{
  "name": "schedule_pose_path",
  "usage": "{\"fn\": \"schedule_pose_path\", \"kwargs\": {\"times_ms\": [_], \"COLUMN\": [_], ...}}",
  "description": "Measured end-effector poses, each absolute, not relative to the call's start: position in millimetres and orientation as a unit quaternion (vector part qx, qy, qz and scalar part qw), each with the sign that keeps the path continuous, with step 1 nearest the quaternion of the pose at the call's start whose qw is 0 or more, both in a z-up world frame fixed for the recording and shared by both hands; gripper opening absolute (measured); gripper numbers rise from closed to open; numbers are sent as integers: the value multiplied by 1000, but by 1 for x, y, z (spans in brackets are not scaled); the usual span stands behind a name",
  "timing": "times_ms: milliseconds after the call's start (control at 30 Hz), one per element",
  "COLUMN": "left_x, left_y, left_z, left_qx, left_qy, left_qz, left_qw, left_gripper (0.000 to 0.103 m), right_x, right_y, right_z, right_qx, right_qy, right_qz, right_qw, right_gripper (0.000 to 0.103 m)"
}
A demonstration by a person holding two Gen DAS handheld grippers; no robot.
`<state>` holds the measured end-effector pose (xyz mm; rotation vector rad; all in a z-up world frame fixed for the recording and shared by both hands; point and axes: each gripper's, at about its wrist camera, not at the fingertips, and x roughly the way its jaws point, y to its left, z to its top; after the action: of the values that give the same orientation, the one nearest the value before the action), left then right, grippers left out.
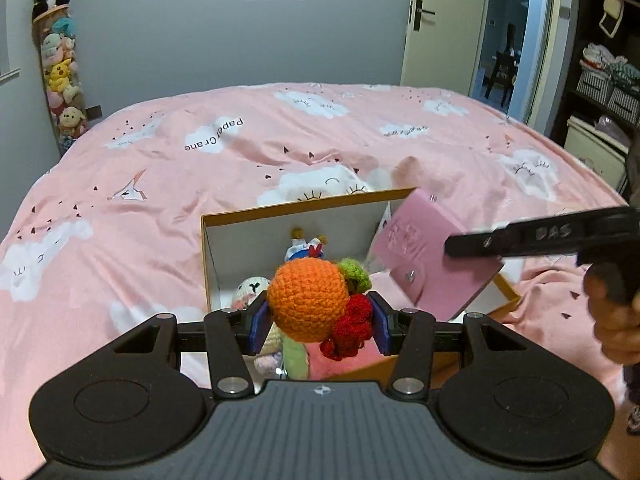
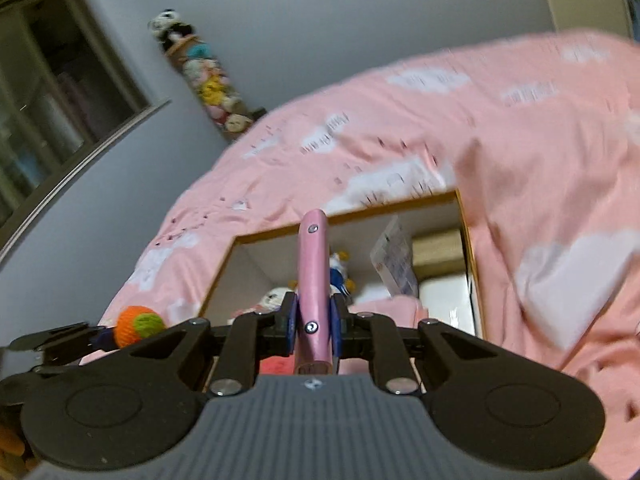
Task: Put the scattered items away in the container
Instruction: 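Carry the card wallet and crocheted orange over the shoebox with both grippers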
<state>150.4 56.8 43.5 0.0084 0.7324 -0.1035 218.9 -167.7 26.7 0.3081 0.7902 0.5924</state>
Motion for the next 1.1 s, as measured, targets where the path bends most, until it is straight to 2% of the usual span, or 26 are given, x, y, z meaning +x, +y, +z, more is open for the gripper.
{"fn": "schedule_pose_path", "kwargs": {"times_ms": [267, 533, 633, 833, 867, 900, 1100], "left_x": [183, 217, 228, 250, 255, 259, 288], "left_y": [52, 39, 32, 20, 18, 17, 3], "left_z": [26, 12, 10, 2, 0, -2, -17], "left_qx": [16, 57, 74, 115, 122, 127, 147], "left_qy": [381, 396, 398, 404, 406, 408, 424], "left_qz": [-67, -88, -95, -108, -111, -114, -130], "left_qw": [922, 912, 909, 901, 899, 897, 884], "left_gripper": [57, 57, 58, 58, 58, 58, 58], "right_x": [252, 259, 257, 250, 249, 248, 253], "right_y": [-163, -159, -150, -134, -132, -133, -139], "right_z": [-26, -43, -41, -36, -34, -33, -34], "right_qx": [214, 162, 96, -29, -44, -52, -54], "right_qy": [449, 473, 466, 428, 416, 405, 369], "right_qz": [271, 258, 246, 239, 236, 233, 232], "right_qw": [824, 827, 844, 871, 877, 882, 898], "right_gripper": [19, 22, 29, 34, 40, 43, 43]}}
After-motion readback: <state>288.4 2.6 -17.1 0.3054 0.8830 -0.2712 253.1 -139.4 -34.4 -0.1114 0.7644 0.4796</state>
